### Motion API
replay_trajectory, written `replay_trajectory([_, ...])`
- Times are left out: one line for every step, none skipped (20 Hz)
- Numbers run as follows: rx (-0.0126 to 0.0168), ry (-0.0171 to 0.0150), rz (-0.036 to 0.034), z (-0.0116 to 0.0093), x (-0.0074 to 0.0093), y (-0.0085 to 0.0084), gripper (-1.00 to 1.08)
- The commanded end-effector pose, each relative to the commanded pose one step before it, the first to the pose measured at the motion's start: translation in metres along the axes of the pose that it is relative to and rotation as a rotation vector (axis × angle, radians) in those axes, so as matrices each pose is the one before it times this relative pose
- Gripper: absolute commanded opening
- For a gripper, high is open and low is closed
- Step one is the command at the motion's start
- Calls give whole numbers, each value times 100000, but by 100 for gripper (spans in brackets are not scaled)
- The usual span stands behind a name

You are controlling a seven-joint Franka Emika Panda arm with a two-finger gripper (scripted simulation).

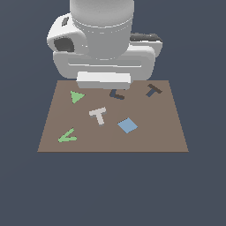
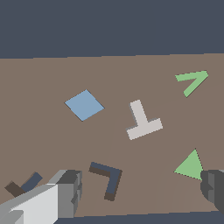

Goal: Insert a designated object into the corresponding slot on a board.

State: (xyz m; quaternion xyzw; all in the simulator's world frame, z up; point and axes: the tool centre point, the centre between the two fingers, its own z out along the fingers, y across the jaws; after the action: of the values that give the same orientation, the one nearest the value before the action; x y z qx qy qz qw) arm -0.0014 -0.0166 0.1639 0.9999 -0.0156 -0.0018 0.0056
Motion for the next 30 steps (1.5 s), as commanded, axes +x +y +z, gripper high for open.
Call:
replay_trajectory([0,0,0,0,0,1,100])
replay_trajectory([1,2,-69,18,4,-1,100])
replay_trajectory([6,3,-169,57,13,22,100])
replay_trajectory([10,5,-284,95,22,35,100])
replay_trajectory([14,7,-408,133,31,43,100])
replay_trajectory([19,9,-525,171,40,55,100])
replay_trajectory([23,11,-644,209,49,67,100])
replay_trajectory([27,13,-762,248,58,80,100])
replay_trajectory([32,15,-881,287,68,93,100])
replay_trajectory([36,17,-1002,327,78,105,100])
replay_trajectory([41,19,-1125,367,88,118,100])
replay_trajectory([46,21,-1250,408,98,131,100])
replay_trajectory([50,23,-1376,449,109,144,100])
replay_trajectory([55,26,-1509,491,120,156,100])
replay_trajectory([60,28,-1640,535,132,170,100])
replay_trajectory([64,30,-1775,579,145,184,100])
replay_trajectory([69,32,-1911,622,158,197,100])
replay_trajectory([72,35,-2034,662,170,209,100])
replay_trajectory([71,34,-1996,650,168,205,100])
replay_trajectory([66,32,-1892,616,161,194,100])
replay_trajectory([60,29,-1788,580,155,183,100])
replay_trajectory([53,26,-1679,544,149,172,100])
replay_trajectory([46,23,-1569,506,143,159,100])
replay_trajectory([40,20,-1454,468,135,148,100])
replay_trajectory([36,18,-1333,429,125,136,100])
replay_trajectory([31,16,-1209,388,114,123,100])
replay_trajectory([27,14,-1083,347,104,110,100])
replay_trajectory([22,11,-954,305,93,97,100])
replay_trajectory([16,8,-823,262,83,84,100])
replay_trajectory([11,5,-694,218,73,69,100])
